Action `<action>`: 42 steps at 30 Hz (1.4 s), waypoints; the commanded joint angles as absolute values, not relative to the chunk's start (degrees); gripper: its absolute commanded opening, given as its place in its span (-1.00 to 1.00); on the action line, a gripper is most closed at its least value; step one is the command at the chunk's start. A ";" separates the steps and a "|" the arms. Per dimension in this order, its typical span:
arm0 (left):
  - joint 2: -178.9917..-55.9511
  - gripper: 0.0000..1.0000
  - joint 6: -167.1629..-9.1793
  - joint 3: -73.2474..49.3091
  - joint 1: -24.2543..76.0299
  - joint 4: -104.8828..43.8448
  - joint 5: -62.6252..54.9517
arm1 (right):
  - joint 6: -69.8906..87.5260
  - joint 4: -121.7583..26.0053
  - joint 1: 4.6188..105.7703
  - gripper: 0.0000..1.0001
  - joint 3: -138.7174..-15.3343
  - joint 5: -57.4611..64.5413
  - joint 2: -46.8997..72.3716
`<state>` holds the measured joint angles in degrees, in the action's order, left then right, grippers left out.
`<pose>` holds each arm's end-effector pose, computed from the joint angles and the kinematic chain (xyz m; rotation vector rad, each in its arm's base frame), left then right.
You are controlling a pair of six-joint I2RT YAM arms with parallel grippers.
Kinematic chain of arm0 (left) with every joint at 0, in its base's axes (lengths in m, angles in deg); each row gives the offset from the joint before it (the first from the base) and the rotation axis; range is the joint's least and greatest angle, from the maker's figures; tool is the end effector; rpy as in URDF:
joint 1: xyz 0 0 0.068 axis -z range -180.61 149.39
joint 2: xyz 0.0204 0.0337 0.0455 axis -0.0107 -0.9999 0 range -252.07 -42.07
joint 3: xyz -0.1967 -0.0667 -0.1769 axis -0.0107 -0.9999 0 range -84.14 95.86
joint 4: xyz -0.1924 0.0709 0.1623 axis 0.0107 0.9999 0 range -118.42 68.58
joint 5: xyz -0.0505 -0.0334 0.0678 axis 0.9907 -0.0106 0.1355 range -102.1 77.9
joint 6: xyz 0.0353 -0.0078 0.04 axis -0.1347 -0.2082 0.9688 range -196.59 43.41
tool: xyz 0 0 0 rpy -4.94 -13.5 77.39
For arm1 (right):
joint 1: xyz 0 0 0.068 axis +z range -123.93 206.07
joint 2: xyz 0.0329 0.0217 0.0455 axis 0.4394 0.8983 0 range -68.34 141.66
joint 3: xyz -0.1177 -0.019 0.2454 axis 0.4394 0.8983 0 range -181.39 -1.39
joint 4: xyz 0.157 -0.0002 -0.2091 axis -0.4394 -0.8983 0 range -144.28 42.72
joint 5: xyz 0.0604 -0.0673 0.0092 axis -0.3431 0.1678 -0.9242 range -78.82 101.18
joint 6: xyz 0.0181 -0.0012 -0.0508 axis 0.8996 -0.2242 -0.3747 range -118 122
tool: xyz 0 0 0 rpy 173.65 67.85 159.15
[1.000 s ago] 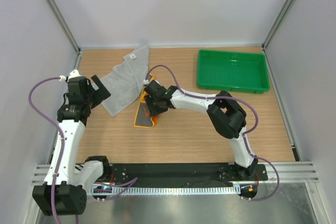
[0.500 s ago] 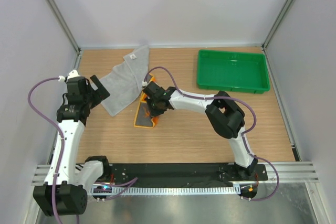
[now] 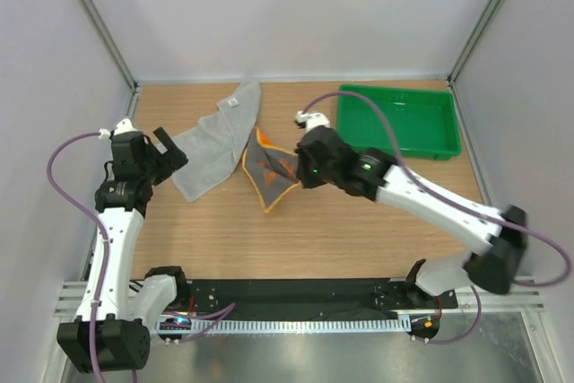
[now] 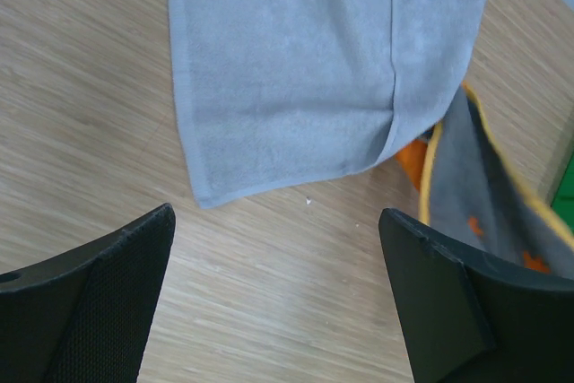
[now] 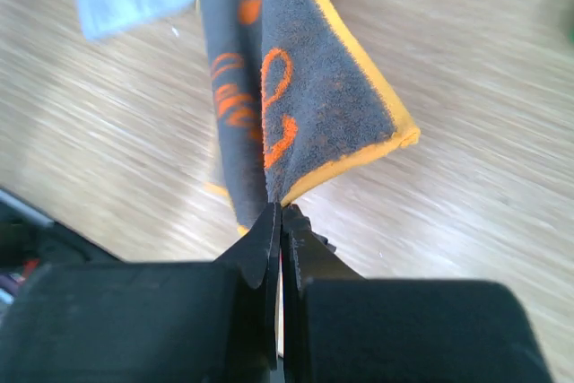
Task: Roll the towels
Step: Move the towel to the center of the board
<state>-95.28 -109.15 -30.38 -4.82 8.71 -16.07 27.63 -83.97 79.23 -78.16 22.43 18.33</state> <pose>0.1936 0.0168 0.3220 -0.7350 2.0892 -0.1983 0.2041 0.2610 0.3149 -0.4806 2.3575 0.4242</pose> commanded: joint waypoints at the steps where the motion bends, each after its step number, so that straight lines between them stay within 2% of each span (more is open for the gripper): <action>1: -94.88 0.91 -108.93 -30.00 -2.55 6.13 -14.73 | 30.74 -91.56 79.59 -0.98 -71.91 30.42 6.38; 2: -95.50 0.91 -109.46 -29.74 -1.24 6.13 -15.60 | 32.66 -92.45 79.59 -0.98 -70.84 30.86 4.97; 6: -100.41 0.93 -113.75 -26.66 14.36 5.78 -22.98 | 37.76 -95.88 79.59 -0.98 -66.26 33.76 -0.49; 10: -111.11 0.93 -116.48 -24.46 23.18 3.76 -26.69 | 41.55 -101.32 79.59 -0.98 -64.41 37.19 -2.33; 19: -132.93 0.98 -117.38 -18.49 27.95 1.56 -28.62 | 42.17 -104.23 79.59 -0.98 -62.13 38.52 -8.22; 24: -144.53 0.94 -115.97 -9.62 30.85 3.75 -30.03 | 41.73 -104.50 79.51 -0.98 -61.60 38.16 -9.37; 28: -150.86 0.64 -116.40 -6.10 32.34 5.16 -28.80 | 41.12 -104.32 79.59 -0.98 -60.98 38.69 -10.16; 33: -155.44 0.08 -116.32 -3.72 33.31 5.16 -28.53 | 40.41 -104.50 79.59 -0.98 -60.19 39.30 -10.43; 34: -156.49 -0.06 -116.23 -2.76 33.31 5.59 -29.32 | 40.24 -104.50 79.51 -0.98 -60.19 39.48 -10.42; 35: -156.85 -0.32 -116.23 -2.32 33.31 6.12 -29.76 | 40.06 -104.67 79.59 -0.98 -60.28 39.66 -10.42; 36: -157.11 -0.48 -116.06 -1.88 33.31 6.47 -30.11 | 39.71 -104.85 79.59 -0.98 -60.37 40.09 -10.51; 38: -157.20 -0.99 -115.79 -0.21 33.23 7.61 -32.30 | 39.45 -105.29 79.59 -0.98 -60.63 40.79 -10.51; 42: -154.92 -0.99 -114.83 3.13 32.35 11.92 -37.32 | 39.09 -106.34 79.59 -0.98 -61.33 42.38 -10.42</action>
<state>-156.72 -116.08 -0.59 33.17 8.36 -31.17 40.26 -105.02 79.28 -60.39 39.28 -9.01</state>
